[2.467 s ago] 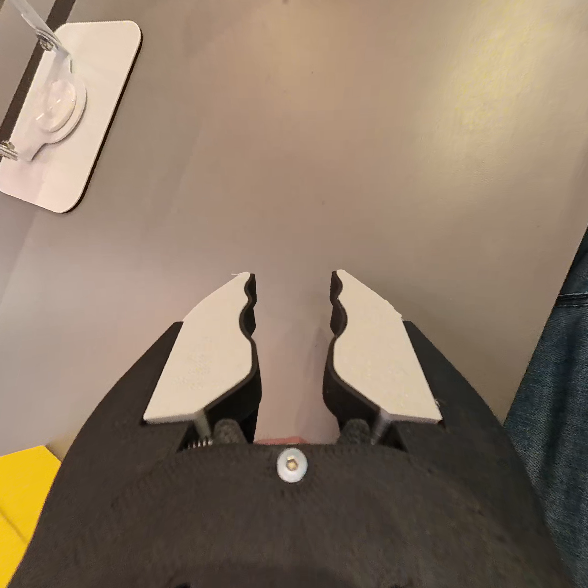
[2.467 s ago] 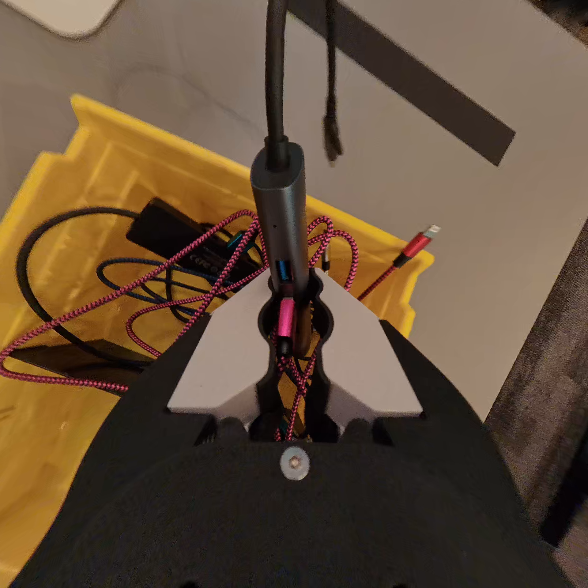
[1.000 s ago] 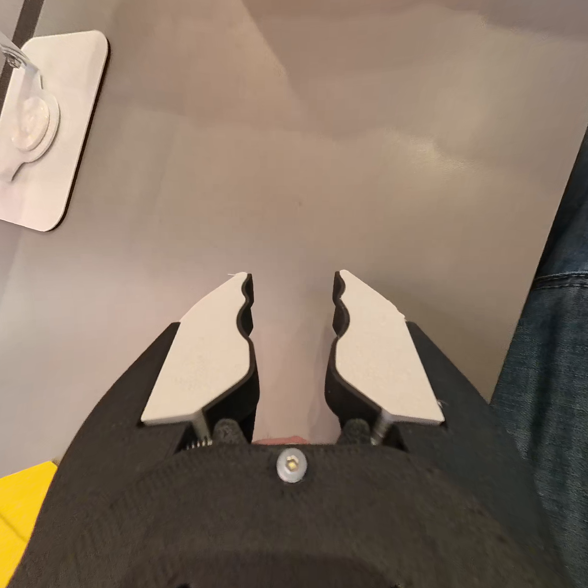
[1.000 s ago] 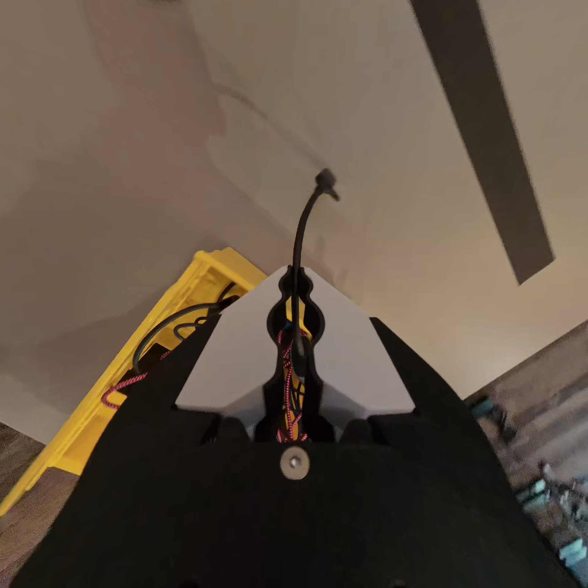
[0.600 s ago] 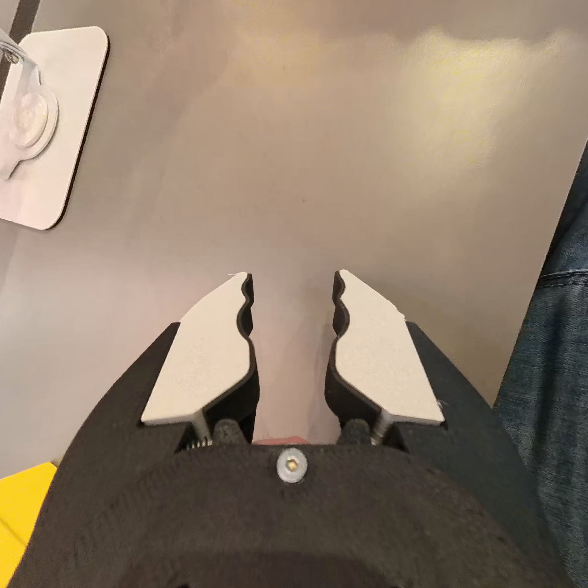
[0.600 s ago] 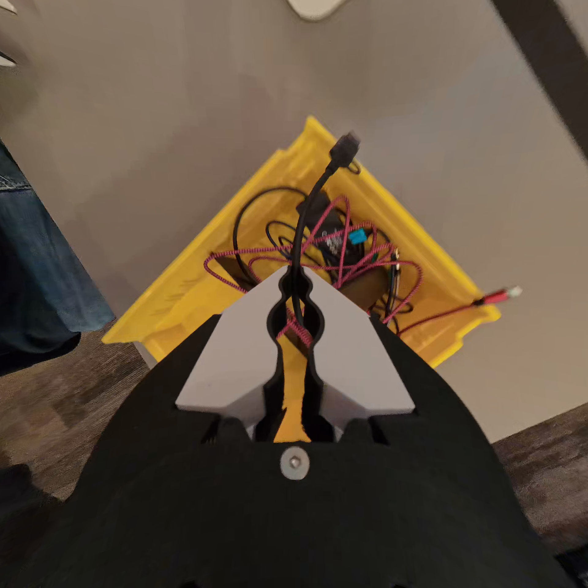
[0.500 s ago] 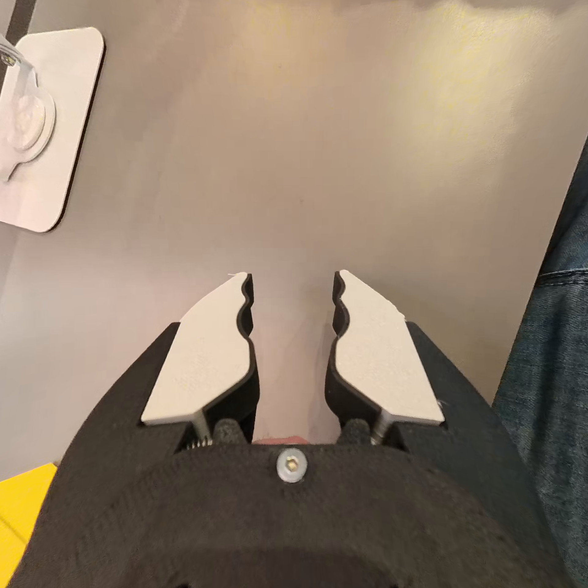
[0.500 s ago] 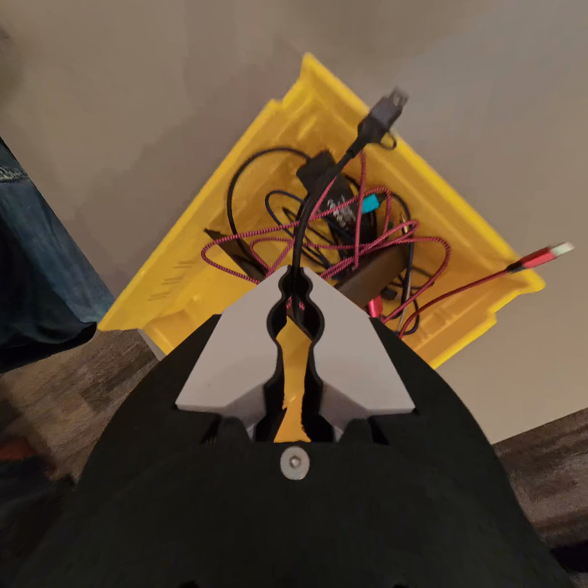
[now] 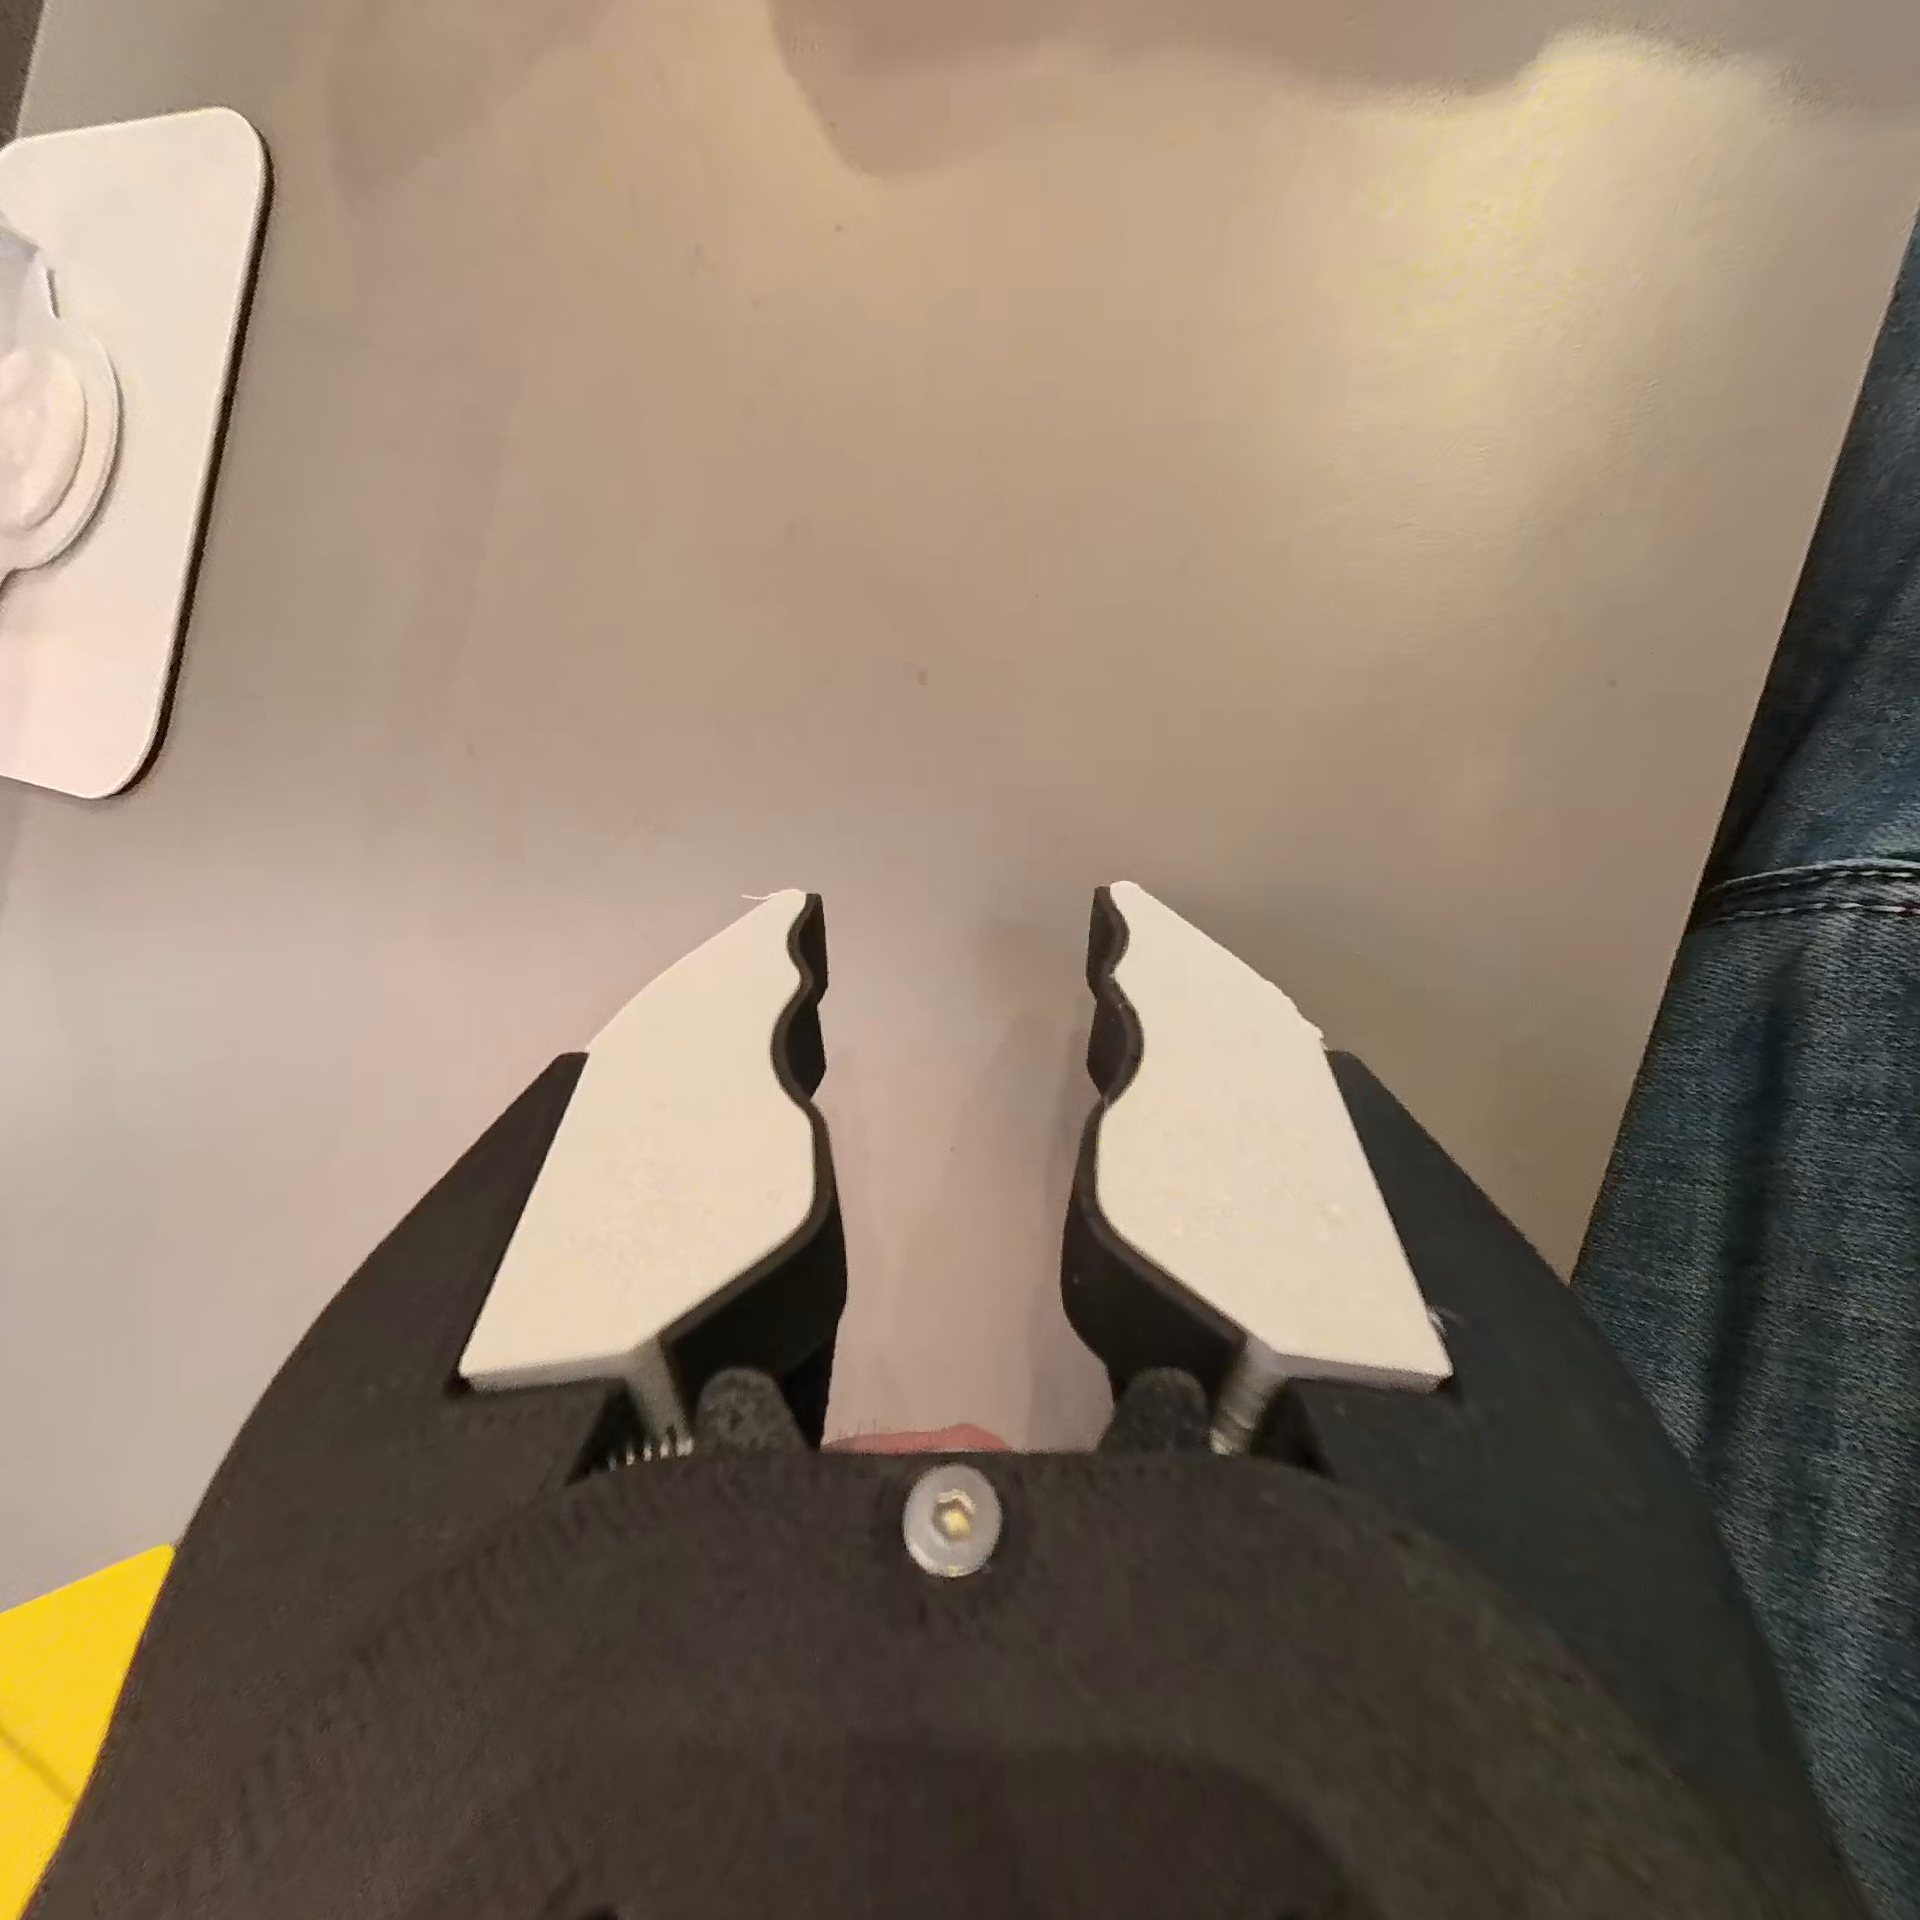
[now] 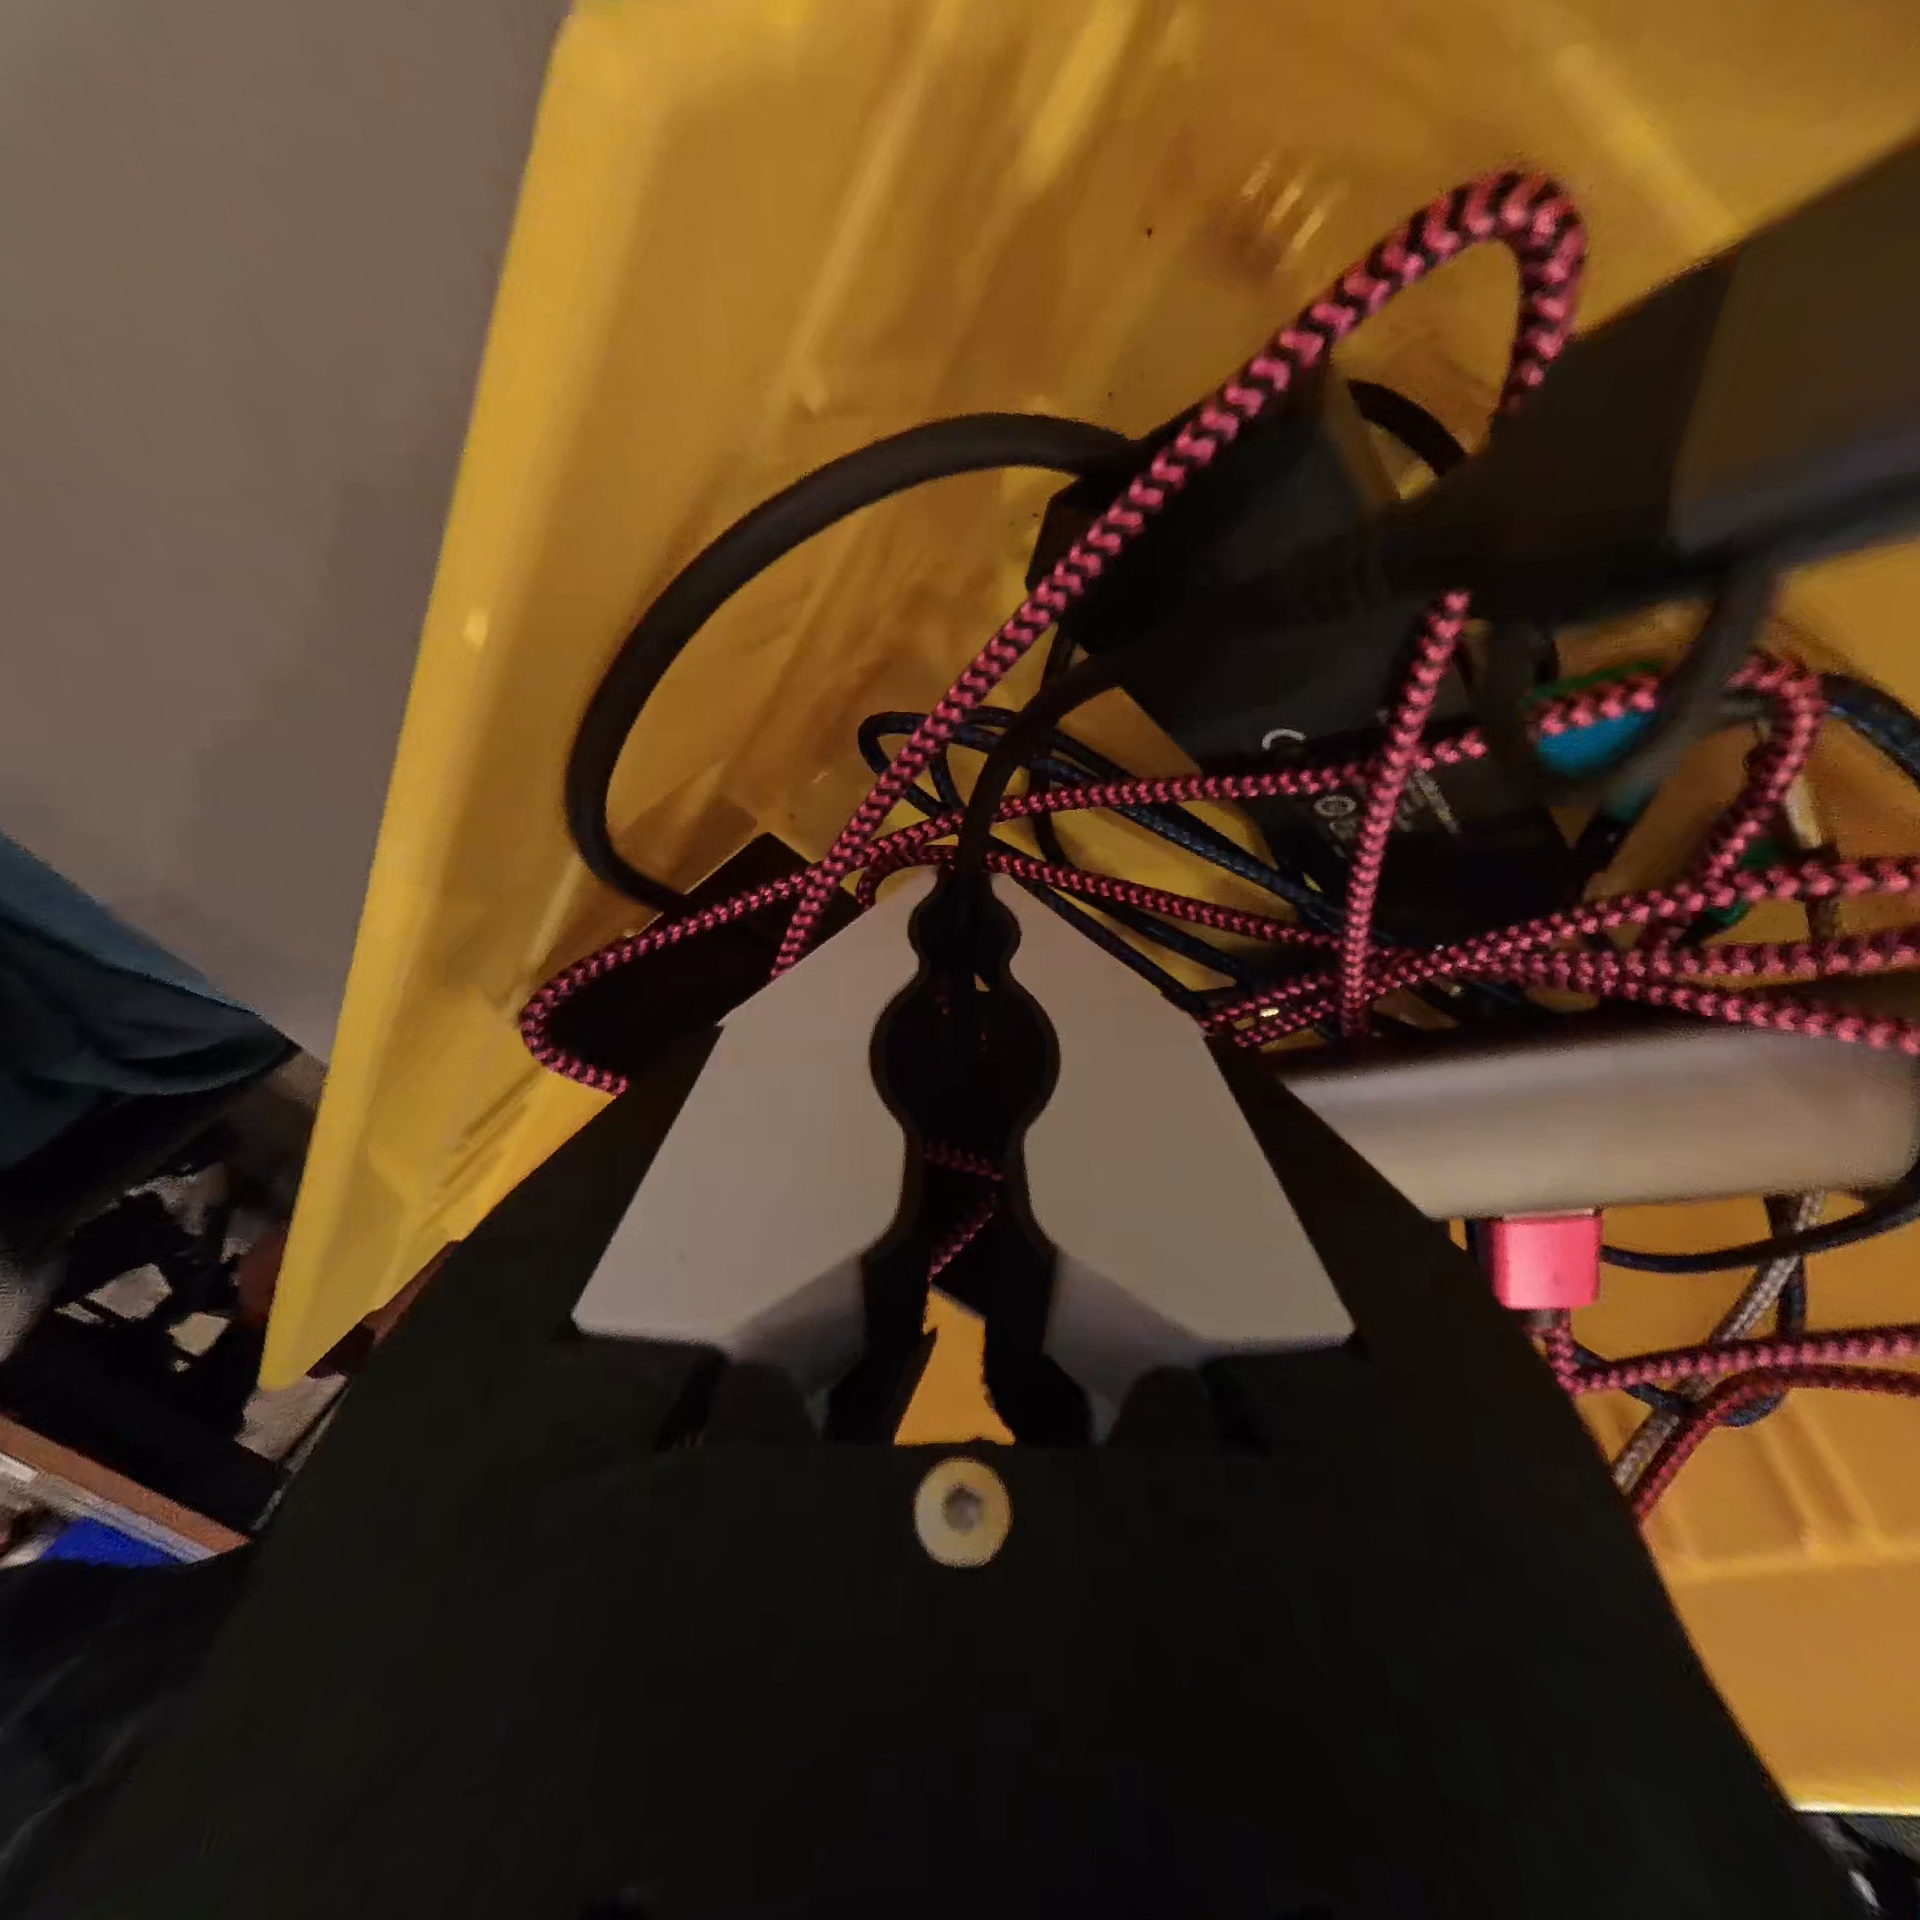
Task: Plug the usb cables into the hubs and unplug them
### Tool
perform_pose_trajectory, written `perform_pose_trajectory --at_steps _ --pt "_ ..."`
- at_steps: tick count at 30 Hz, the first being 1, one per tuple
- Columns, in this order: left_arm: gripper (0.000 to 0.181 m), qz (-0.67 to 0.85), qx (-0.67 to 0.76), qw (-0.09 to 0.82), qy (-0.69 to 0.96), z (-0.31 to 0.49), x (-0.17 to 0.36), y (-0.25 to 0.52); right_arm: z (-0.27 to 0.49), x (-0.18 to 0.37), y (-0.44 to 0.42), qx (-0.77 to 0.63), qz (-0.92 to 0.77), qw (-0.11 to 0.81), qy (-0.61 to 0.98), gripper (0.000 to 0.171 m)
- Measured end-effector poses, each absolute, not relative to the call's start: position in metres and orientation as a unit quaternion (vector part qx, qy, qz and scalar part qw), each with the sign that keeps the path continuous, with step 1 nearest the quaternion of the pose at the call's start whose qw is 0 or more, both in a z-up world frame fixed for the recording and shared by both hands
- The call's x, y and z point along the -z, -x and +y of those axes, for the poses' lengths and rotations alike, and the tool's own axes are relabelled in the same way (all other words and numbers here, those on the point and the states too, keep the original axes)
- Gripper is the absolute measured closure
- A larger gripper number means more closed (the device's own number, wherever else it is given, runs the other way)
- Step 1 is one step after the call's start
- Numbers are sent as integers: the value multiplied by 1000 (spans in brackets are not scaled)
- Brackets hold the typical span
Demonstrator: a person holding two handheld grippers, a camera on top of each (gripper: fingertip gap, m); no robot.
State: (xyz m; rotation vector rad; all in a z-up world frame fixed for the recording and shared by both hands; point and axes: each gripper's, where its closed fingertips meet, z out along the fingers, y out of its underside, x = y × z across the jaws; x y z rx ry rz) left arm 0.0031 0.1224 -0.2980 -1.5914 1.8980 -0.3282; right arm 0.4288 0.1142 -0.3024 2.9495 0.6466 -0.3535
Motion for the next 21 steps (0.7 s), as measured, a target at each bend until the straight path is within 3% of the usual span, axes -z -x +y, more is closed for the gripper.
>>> perform_pose_trajectory --at_steps 4,7,9,21 --pt "127 722 129 317 602 121 294 -3 117 307 -432 71 233 61 -968 165" --pt "110 713 146 313 610 118 288 -1 124 283 -444 11 232 18 -973 118" --pt "108 708 155 317 611 117 282 -2 126 264 -448 -12 233 -13 -972 102" --pt "106 685 151 332 631 121 269 18 109 207 -430 64 227 -121 -964 85"
